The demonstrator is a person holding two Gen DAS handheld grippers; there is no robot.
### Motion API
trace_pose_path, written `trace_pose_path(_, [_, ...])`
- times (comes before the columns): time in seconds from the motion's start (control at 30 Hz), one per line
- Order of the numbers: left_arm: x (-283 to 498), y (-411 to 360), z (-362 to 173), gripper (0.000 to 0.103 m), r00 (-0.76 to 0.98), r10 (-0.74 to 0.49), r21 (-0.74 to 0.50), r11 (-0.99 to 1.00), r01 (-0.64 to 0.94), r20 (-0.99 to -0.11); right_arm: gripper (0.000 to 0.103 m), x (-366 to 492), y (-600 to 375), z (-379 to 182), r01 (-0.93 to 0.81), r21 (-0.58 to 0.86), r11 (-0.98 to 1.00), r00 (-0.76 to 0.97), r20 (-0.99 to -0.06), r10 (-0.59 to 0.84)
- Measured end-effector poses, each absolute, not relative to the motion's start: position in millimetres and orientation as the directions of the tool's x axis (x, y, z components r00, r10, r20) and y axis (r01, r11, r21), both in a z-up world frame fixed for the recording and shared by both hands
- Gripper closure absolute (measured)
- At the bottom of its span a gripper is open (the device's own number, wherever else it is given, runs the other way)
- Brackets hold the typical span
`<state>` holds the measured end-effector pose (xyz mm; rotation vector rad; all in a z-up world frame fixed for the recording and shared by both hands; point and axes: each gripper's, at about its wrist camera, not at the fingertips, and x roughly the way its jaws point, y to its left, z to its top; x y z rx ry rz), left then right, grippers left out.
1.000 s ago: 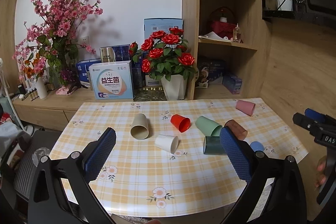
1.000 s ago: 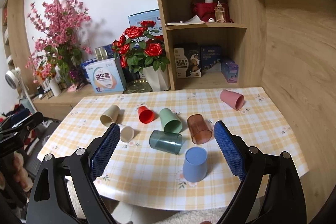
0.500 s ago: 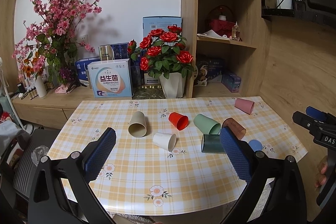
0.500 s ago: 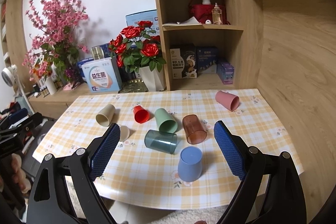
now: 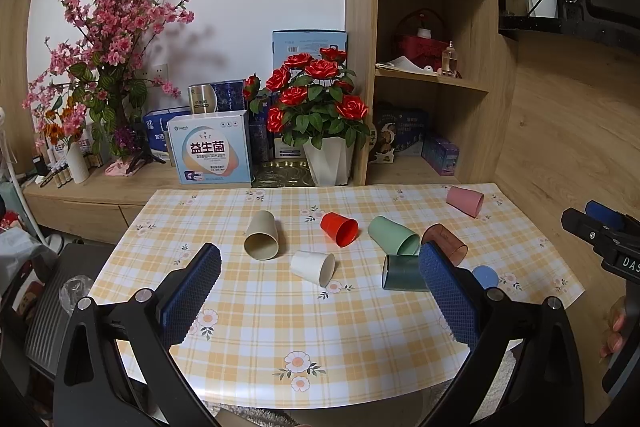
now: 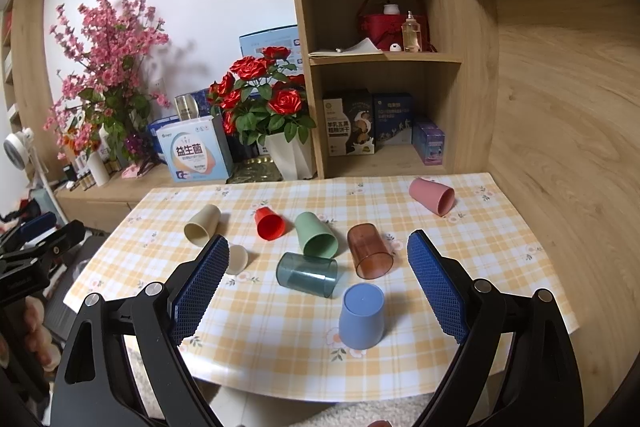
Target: Flip cup upside down
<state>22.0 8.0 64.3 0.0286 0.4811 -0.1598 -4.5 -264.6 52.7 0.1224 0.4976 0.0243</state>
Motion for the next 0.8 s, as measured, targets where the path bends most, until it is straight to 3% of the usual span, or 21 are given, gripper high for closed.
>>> trace_pose_path(0.8, [12.6, 9.0, 77.1, 0.006, 0.879, -0.163, -0.016, 0.985, 0.174, -0.448, 0.015, -12.0, -265.7, 61.9, 0.011, 0.124, 0.992, 0.893, -0.448, 0.047])
